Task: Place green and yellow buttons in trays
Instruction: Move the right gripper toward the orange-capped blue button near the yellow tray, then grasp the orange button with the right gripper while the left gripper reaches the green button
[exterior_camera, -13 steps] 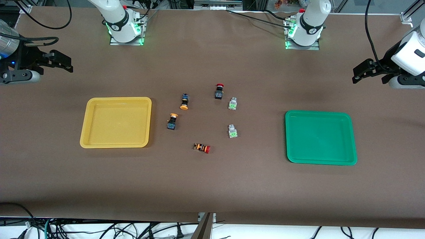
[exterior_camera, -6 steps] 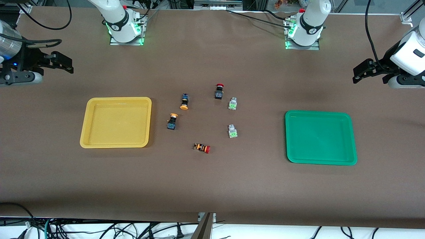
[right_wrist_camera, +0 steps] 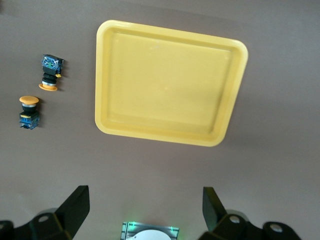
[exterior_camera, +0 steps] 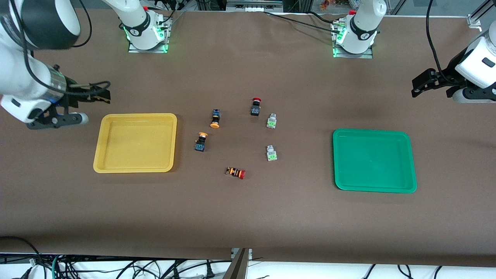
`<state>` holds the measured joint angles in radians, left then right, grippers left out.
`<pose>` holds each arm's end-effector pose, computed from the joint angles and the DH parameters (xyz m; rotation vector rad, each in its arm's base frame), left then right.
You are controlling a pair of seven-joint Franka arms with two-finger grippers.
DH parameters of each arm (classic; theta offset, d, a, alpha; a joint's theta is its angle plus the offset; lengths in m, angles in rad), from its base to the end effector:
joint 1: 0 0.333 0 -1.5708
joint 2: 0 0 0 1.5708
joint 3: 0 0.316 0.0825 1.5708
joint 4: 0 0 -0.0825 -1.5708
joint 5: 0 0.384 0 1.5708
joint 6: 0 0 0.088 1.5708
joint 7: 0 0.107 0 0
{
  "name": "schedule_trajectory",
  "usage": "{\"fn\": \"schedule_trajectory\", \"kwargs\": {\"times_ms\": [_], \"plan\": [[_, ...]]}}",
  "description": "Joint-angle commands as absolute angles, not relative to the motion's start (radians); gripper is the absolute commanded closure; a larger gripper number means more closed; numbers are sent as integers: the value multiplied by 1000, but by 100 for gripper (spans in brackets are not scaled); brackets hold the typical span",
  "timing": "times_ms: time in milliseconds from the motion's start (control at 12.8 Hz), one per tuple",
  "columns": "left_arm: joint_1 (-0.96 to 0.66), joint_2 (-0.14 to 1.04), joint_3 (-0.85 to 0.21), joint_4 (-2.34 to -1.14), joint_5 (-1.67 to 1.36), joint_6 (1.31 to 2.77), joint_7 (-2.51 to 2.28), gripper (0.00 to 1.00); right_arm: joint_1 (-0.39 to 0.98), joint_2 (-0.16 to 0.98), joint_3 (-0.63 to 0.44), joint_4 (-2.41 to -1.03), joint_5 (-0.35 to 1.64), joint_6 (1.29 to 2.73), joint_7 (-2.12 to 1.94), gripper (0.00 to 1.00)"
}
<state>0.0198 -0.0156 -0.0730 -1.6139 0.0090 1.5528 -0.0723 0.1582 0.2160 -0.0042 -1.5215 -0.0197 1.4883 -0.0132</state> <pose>0.5460 -0.0284 0.6112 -3.1277 -0.0299 0.0701 0.5928 0.0900 0.5162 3.0690 0.2584 -0.3826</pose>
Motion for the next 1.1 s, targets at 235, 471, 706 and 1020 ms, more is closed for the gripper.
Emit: {"fn": "schedule_trajectory", "kwargs": {"times_ms": [235,471,706,1020], "plan": [[8,15,-78,-1582,31,1505,-83,0,374,392,-3,-1557,32,1638,283,0],[-14,35,-92,-1582,32,1503,-78,0,498,396,-2,-1713,81,1852,495,0],[-55,131,-115,-1572,29,1511,-97,0,598,437,-2,-1805,113,2007,638,0],[-188,309,-114,-1575,31,1557,-107,0,678,524,2,-1825,115,2140,758,0]]}}
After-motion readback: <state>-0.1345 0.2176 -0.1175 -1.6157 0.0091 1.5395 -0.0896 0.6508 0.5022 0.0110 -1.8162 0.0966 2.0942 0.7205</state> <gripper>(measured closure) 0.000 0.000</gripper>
